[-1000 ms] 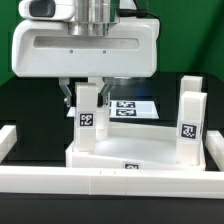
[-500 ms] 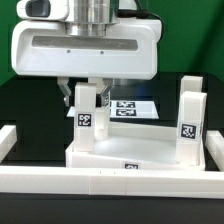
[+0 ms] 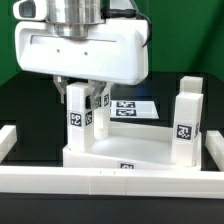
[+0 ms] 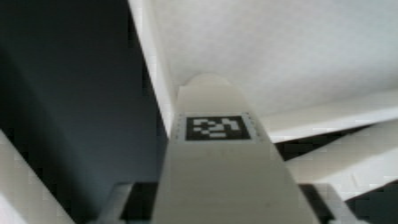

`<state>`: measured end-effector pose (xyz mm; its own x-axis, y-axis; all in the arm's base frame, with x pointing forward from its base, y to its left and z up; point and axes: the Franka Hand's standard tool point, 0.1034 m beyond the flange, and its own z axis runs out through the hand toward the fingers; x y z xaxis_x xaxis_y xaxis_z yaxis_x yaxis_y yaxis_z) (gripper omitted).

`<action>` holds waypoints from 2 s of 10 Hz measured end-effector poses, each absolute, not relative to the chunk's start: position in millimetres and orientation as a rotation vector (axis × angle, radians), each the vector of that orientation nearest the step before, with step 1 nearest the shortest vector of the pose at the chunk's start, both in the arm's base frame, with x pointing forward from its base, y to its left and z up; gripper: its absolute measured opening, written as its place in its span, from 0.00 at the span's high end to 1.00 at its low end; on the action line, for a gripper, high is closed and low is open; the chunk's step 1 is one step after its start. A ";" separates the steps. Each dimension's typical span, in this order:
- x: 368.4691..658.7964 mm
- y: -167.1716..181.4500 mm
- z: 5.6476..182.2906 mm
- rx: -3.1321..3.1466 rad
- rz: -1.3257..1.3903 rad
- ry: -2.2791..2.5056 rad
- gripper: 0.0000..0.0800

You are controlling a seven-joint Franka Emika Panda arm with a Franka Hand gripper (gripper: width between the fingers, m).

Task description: Assemble desk

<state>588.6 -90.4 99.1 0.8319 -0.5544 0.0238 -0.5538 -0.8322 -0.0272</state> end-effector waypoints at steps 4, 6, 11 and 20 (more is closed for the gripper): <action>588.5 -90.2 98.3 -2.735 -0.037 1.470 0.64; 587.4 -89.5 98.1 -2.605 -0.013 1.681 0.64; 587.7 -88.9 97.9 -2.400 -0.007 1.961 0.64; 589.5 -79.1 100.8 -2.965 -0.042 0.954 0.19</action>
Offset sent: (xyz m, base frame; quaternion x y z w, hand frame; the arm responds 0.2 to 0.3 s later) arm -0.0042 0.0032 -0.0074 -0.0027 -0.0365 0.2750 0.9608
